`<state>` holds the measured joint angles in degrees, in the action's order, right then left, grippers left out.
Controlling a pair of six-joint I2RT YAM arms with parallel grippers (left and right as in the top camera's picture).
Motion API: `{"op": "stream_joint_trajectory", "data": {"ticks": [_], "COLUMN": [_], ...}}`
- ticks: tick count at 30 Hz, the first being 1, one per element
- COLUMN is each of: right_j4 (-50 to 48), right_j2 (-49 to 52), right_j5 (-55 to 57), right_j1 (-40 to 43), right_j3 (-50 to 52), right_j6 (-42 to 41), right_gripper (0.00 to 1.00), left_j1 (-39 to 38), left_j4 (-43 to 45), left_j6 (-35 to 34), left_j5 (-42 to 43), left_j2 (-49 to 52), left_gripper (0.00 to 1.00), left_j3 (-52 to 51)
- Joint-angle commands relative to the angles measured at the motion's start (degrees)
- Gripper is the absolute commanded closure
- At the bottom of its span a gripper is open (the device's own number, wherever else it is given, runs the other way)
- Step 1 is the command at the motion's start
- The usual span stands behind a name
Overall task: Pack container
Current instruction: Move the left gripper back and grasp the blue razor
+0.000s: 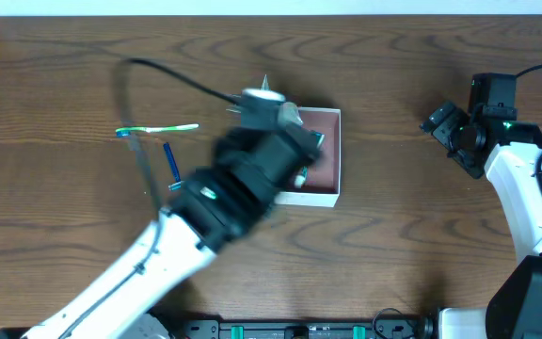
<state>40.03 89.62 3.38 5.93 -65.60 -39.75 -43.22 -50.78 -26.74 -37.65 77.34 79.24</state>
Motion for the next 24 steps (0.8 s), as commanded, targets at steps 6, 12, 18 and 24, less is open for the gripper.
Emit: {"op": "stream_joint_trajectory", "data": {"ticks": [6, 12, 18, 24], "right_j4": [0.0, 0.0, 0.0, 0.0], "right_j2": [0.4, 0.4, 0.4, 0.4], "right_j5": [0.2, 0.2, 0.2, 0.2], "right_j1": [0.3, 0.3, 0.3, 0.3], "right_j3": [-0.2, -0.2, -0.2, -0.2], "right_j6": [-0.5, -0.5, -0.5, -0.5], "right_gripper": [0.01, 0.01, 0.01, 0.01], "left_j1": [26.5, 37.6, 40.4, 40.4], "left_j4": [-1.7, -1.1, -1.0, -0.3], "left_j6": [-5.0, 0.2, 4.8, 5.1], "left_j5": [16.3, 30.3, 34.7, 34.7], "left_j2": [5.9, 17.6, 28.6, 34.8], "left_gripper": [0.69, 0.66, 0.66, 0.66], "left_j3": [-2.4, -2.5, -2.5, -2.5]}}
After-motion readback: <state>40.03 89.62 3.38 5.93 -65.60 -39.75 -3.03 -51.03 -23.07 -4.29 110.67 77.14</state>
